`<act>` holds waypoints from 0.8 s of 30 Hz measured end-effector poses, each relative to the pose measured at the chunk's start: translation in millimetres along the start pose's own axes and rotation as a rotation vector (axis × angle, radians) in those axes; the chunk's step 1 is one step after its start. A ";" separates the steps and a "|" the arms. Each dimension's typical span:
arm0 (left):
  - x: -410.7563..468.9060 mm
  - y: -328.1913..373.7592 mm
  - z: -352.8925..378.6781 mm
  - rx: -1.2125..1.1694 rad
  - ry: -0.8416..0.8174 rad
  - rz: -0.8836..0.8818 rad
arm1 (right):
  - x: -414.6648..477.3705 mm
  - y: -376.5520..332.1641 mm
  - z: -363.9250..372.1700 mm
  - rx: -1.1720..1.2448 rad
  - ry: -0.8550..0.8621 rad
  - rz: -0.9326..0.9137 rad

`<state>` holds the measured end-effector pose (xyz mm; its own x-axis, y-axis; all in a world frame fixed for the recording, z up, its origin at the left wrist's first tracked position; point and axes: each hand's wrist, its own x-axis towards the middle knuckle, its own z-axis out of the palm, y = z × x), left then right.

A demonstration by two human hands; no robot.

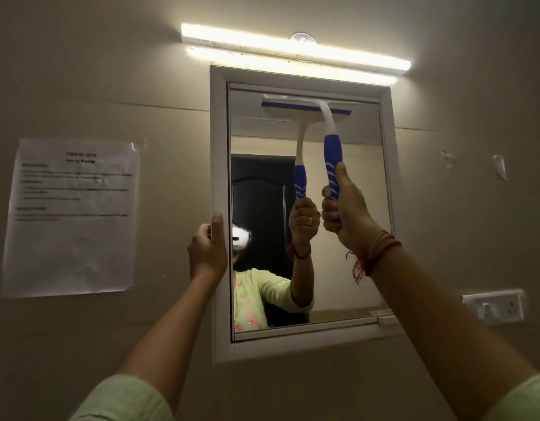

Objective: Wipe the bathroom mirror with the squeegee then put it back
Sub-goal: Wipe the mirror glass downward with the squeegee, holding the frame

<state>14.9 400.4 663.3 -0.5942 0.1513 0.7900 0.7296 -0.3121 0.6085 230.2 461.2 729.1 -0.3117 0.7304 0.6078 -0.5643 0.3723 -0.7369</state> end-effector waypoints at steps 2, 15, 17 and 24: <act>0.6 0.3 0.4 -0.009 -0.010 -0.005 | 3.7 -2.1 2.4 0.009 -0.004 -0.022; -1.3 2.4 -0.3 -0.023 -0.016 0.002 | 14.7 0.5 -2.8 0.123 -0.141 0.075; -1.5 2.6 -0.1 -0.019 -0.016 0.000 | 12.5 2.6 -5.3 0.145 -0.186 0.095; -0.1 1.0 -0.4 -0.017 -0.024 0.002 | 3.4 8.5 -12.5 0.122 -0.166 0.121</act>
<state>15.6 399.7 663.9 -0.5841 0.1729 0.7931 0.7249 -0.3283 0.6055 233.9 474.1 721.2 -0.4981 0.6578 0.5649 -0.6006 0.2082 -0.7720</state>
